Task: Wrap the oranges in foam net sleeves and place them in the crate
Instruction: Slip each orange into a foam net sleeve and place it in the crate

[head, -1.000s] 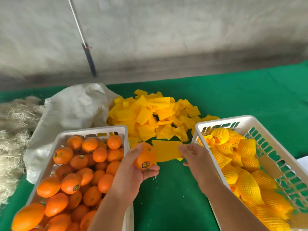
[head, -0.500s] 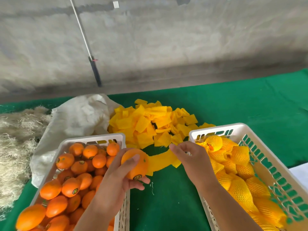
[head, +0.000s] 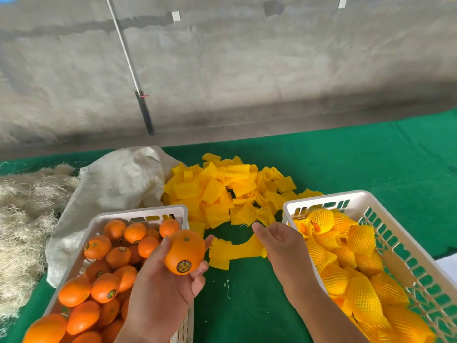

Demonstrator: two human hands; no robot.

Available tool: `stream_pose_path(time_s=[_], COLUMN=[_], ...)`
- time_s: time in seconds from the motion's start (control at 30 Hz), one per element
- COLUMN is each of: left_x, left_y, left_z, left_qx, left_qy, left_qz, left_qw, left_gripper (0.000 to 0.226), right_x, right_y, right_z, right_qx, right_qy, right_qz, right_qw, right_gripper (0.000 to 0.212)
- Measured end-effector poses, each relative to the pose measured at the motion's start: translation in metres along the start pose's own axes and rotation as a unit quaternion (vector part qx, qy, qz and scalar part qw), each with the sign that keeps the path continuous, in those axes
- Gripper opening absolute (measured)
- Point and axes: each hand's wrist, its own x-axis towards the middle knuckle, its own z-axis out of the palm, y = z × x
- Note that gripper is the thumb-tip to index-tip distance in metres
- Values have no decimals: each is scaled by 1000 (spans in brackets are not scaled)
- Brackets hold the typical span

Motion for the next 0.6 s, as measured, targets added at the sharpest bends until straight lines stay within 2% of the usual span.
stream_pose_path(time_s=[0.13,0.23,0.33,0.4,0.5,0.6], left_x=[5,9,9,10,12,14], left_y=[-6,-11,-14,-16,-19,-20], left_z=[1,3,7,8,7,7], left_qx=[7,8,-11,-25,-32,-35], left_qy=[21,38,31,24,14,8], left_qz=[5,10,20,23,23,24], left_qw=[1000,999,999,999,999,999], left_gripper=[53,56,74,78,60,48], right_x=[2,3,4,5,5,6], right_y=[2,3,5,6,8,12], right_z=[-3,-4,-3,-1,0,0], right_qx=[5,22,42,47,50,74], right_qy=[18,19,24,36,39,14], right_qz=[27,36,44,49,69,104], right_qw=[999,999,998,997,996,992], right_gripper=[43,44,48,53,59,76])
